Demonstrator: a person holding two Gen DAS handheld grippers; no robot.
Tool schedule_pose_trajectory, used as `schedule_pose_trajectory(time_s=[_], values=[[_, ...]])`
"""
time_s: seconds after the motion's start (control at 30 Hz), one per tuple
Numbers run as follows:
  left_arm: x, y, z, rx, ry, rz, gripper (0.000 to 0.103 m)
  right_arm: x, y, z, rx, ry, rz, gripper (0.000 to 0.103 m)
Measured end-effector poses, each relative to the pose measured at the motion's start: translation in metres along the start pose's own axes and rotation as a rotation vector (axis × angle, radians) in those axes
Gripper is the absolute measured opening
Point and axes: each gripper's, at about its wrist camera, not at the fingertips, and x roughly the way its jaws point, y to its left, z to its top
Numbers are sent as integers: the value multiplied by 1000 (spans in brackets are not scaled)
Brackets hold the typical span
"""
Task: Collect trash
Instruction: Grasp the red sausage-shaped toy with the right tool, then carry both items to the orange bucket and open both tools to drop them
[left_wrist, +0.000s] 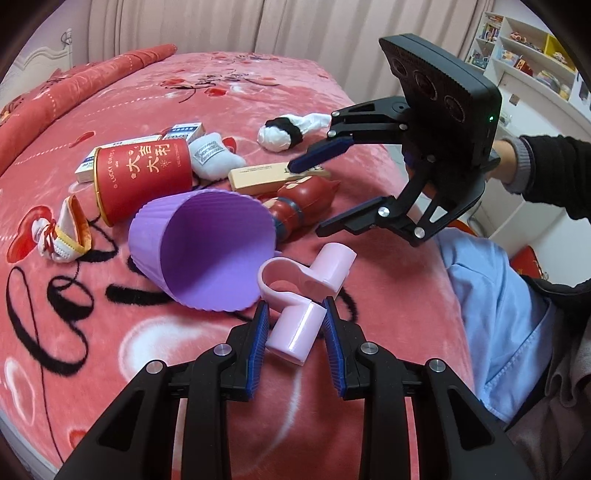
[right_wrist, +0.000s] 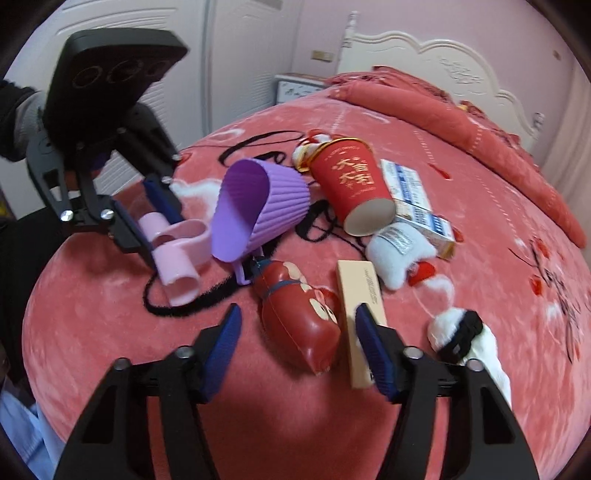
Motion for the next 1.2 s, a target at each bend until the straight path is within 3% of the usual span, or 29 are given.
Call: schedule_pose_trajectory(time_s=[0.07,0.13,0.37,0.57,0.87,1.2], values=[[2,3,-1,-10,3,-10,31,7,0,1,-30,22,-2,52],[4,5,-3,-18,2,-18,31,13,-1,0,-41,33,15,40],[0,7,-7,-76,-23,-23,31,11,0,-2,6,12,-20,36],[-11,-12,-11,-71,-30,-13,31,-21,13,-12,144,-18,-15,36],[-32,-70,-10,-1,-58,-39,31,-95,56,-54,354,-72,-63,36],[-5,-160,42,205,-68,-140,31,-192,91,-135,537,-127,-218,36]])
